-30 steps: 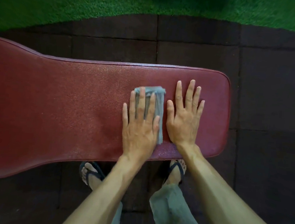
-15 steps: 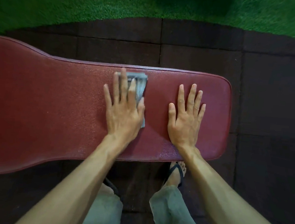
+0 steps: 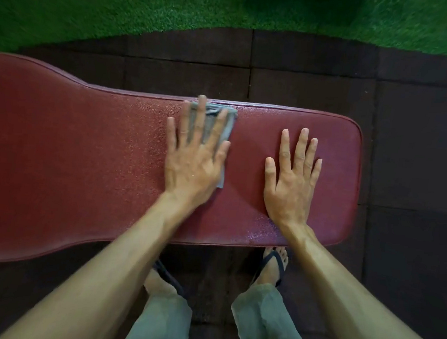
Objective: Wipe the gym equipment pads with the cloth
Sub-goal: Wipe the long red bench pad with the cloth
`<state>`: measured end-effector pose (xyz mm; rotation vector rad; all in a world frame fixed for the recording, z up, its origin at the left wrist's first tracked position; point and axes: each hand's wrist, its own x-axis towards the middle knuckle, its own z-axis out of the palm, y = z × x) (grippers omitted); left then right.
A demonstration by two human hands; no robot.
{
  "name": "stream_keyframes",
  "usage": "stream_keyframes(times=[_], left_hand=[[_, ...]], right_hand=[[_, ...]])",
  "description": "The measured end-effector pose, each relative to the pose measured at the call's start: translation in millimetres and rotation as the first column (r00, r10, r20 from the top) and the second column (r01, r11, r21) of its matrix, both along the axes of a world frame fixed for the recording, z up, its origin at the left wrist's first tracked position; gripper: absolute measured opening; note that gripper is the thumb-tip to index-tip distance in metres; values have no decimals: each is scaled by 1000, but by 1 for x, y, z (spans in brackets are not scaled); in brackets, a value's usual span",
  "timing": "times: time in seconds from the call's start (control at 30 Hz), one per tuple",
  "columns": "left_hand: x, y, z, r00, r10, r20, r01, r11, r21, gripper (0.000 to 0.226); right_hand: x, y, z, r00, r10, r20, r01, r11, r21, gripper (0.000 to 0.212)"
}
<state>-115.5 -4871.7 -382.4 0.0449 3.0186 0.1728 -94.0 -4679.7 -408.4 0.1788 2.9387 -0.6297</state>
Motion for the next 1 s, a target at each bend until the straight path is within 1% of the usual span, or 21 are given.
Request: stream_keyframes(times=[0.07, 0.1, 0.17, 0.23, 0.27, 0.33, 0.4, 0.43, 0.47, 0.53, 0.6, 0.67, 0.73, 0.8, 0.87, 0.93, 0.97, 1.0], left_hand=[[12, -29, 3, 993, 114, 16, -114, 993, -39, 60], [28, -40, 6, 991, 131, 18, -130, 991, -45, 61], [71, -42, 9, 996, 78, 31, -77, 996, -39, 63], [112, -22, 8, 997, 13, 72, -12, 1000, -5, 64], [122, -9, 8, 997, 8, 76, -8, 1000, 10, 64], [108, 12, 6, 997, 19, 80, -22, 999, 43, 63], [61, 17, 3, 999, -19, 29, 17, 997, 71, 61], [31, 11, 2, 1000, -28, 0, 28, 998, 62, 60], [2, -1, 3, 1000, -5, -11, 5, 999, 50, 59], [-29, -43, 4, 997, 77, -21, -78, 997, -18, 60], [-13, -85, 8, 991, 133, -17, -134, 990, -41, 61], [35, -104, 15, 991, 133, -31, -134, 991, -23, 61], [94, -87, 14, 998, 59, -16, -59, 997, -41, 61], [130, -59, 12, 1000, -14, 26, 13, 1000, 10, 63], [115, -47, 9, 999, -49, 17, 48, 997, 65, 63], [69, -61, 9, 996, -89, -8, 89, 993, 72, 61], [44, -76, 9, 998, -61, -9, 62, 997, 38, 61], [25, -96, 11, 1000, -1, -14, 1, 1000, -7, 61]], right_hand=[[-1, 2, 2, 1000, -5, 6, 5, 1000, -28, 60], [-1, 1, 3, 1000, 1, 7, -1, 999, -49, 60], [5, -2, 3, 999, 50, -9, -50, 998, -36, 61], [14, -7, 3, 993, 117, -24, -116, 993, 25, 60], [17, -10, 3, 992, 124, -25, -123, 992, 38, 60], [18, -17, 4, 995, 96, -6, -96, 995, 32, 62], [19, -26, 5, 997, 79, 10, -80, 996, 36, 65], [20, -31, 5, 998, 68, 7, -69, 997, 43, 65], [21, -35, 6, 999, 47, 9, -48, 998, 40, 66], [22, -42, 7, 1000, 18, 20, -18, 1000, 12, 65], [23, -51, 11, 999, 35, 23, -35, 999, -3, 64], [25, -65, 14, 998, 57, 23, -57, 998, -20, 63], [28, -82, 15, 999, 36, 20, -36, 999, -10, 61], [32, -95, 18, 999, -9, 30, 9, 1000, 6, 60], [34, -100, 17, 998, -49, 39, 48, 999, 22, 60], [35, -101, 16, 997, -62, 41, 61, 997, 45, 59], [35, -101, 15, 998, -54, 42, 52, 997, 52, 59], [34, -101, 15, 998, -45, 48, 43, 998, 55, 60]])
